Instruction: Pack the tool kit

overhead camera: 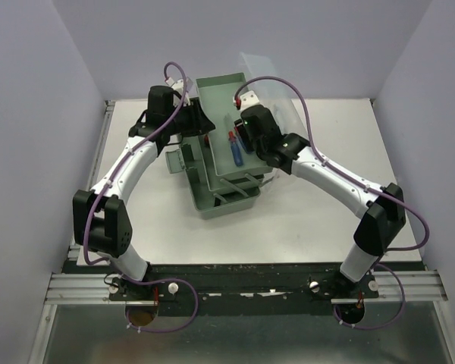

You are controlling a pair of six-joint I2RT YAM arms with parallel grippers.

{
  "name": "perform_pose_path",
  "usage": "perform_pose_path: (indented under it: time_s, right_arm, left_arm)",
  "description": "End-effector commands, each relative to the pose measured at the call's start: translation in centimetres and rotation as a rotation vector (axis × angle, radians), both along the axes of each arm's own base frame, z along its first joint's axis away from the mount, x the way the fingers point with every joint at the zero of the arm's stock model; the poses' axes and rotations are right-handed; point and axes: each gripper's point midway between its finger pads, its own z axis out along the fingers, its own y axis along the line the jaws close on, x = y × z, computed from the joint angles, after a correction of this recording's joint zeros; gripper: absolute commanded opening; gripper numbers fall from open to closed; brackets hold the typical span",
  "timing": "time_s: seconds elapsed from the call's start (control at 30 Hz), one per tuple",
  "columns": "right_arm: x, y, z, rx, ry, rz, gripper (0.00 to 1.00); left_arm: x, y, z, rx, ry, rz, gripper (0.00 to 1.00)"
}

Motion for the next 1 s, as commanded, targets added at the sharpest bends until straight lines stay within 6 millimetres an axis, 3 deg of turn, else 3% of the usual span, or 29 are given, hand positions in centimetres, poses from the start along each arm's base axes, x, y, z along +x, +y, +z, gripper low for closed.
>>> perform_pose_path:
  time_s: [0.0,0.27,0.43,0.53,0.67,0.83,0.97]
  right_arm:
    - [-2.7,3.6,1.3,0.048,0.029,0.097,0.69]
    - [-7.7,8.3,8.3,0.238,0.025,0.383,0.73]
    - [-9.5,8.3,12.0,0.362,-0.010,0.441,0.78]
    - [-8.4,7.5,11.6,0.311,-0.021,0.374,0.78]
    - [-7.3,7.5,9.0,0.240,0.018,0.331,0.78]
    - [-6.2,6.8,6.6,0.190,0.044,0.238,0.78]
    - [-6.6,6.8,7.9,0.222,0.023,0.253,0.78]
  left_arm:
    - [-0.2,1.8,-5.2,0.119,0.125,0.053,0.45]
    - [-0.5,2.3,-6.2,0.146,0.163,0.068,0.42]
    - [-0.7,3.0,-6.5,0.159,0.164,0.083,0.41]
    - [-0.8,2.8,-6.8,0.155,0.176,0.068,0.30]
    - [-0.9,2.9,-7.4,0.169,0.192,0.068,0.28]
    - [-0.8,3.4,-8.0,0.201,0.201,0.079,0.11]
    - [-0.7,3.8,-8.2,0.225,0.201,0.092,0.03]
